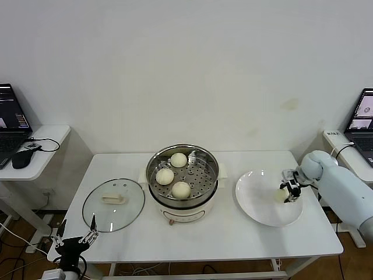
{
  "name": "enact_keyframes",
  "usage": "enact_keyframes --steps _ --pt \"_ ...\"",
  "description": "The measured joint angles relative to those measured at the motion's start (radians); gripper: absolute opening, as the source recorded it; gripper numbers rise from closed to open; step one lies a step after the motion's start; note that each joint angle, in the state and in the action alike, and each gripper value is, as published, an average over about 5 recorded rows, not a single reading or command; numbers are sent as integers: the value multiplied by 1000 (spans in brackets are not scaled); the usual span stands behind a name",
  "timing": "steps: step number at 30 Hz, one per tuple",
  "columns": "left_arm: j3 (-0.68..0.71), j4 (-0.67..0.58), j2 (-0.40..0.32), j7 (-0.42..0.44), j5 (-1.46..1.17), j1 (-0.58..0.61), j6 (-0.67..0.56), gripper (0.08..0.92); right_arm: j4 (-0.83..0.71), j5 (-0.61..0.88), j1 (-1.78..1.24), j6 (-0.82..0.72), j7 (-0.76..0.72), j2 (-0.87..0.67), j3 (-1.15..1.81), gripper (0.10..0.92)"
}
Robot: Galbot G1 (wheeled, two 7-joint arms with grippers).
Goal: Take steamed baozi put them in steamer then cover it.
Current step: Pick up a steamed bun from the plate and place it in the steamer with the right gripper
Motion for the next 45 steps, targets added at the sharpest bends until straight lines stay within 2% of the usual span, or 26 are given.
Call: enact_keyframes --steps 9,20,35,45 --pt "-8 -16 -1 -1 -2 5 4 823 123 101 107 -58 -28 -69 -110 576" --pt "-9 -25 2 -1 -7 -5 10 823 318 341 407 -188 -34 -93 -361 592" --pt "0 -31 6 -1 -8 -10 9 823 416 684 702 -387 55 81 -630 602" --pt "-13 -29 5 -1 -19 -11 7 823 377 765 698 -501 122 234 -699 602"
